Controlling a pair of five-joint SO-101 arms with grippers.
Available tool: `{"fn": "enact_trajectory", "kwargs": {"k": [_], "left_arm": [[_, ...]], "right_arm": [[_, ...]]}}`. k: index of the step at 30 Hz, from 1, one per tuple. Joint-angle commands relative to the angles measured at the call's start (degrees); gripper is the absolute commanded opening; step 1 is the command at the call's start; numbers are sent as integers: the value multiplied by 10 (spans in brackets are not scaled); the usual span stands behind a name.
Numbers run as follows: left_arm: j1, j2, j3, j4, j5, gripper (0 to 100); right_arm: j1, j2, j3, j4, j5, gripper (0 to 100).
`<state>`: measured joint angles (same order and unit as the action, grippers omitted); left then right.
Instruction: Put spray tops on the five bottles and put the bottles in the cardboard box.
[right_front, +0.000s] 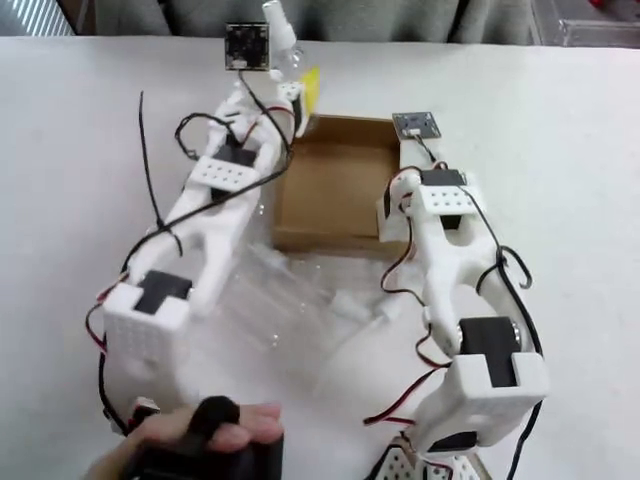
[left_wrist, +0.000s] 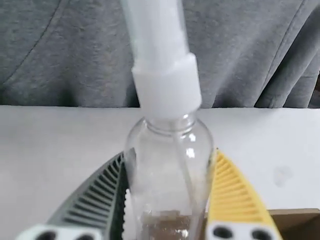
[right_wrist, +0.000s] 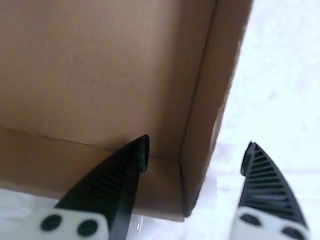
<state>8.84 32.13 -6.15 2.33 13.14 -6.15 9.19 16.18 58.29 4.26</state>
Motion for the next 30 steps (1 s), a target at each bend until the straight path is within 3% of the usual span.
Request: {"fn": "enact_trajectory", "kwargs": {"k": [1,10,13,22,27,30], "left_arm": [[-4,21,-84,-9,1,22],[8,55,-106,-6,1,22],[4,51,-113,30,2,22],[9,-95,-45,88,4,22],[4,-132,15,41,2,21],[3,-138,35,54,1,21]], "right_arm": [[-6,-32,-8,-18,4,272],[-5,-32,-6,-35,6,272],[-6,-32,-7,-35,6,272],[-6,-32,-6,-43,6,272],[-5,-31,-6,-43,6,272],[-6,-31,-6,-43,6,272]]}}
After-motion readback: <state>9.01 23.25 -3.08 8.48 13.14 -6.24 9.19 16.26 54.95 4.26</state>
